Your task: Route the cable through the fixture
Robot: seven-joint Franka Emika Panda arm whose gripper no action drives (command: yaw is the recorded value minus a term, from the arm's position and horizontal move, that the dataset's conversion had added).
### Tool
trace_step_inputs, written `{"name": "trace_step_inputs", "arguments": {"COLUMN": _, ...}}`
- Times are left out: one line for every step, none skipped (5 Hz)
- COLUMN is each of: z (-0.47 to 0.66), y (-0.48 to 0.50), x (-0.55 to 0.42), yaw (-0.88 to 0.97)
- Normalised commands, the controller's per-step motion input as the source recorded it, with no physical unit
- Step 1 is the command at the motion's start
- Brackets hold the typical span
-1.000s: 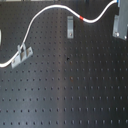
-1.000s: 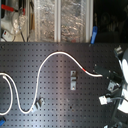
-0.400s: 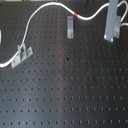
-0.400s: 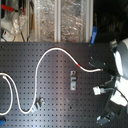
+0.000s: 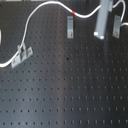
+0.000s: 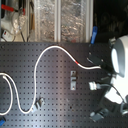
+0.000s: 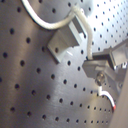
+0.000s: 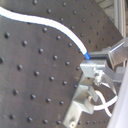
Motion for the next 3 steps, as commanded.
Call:
{"name": "trace_step_inputs", "arguments": {"z": 0.0, "y": -0.01, "x": -0.006, "yaw": 0.0}}
{"name": "trace_step_inputs", "arguments": {"z": 0.01, "y": -0.316, "x": -0.195, "yaw": 0.0}}
{"name": "trace_step_inputs", "arguments": {"z": 0.01, "y": -0.382, "x": -0.424, "yaw": 0.0}}
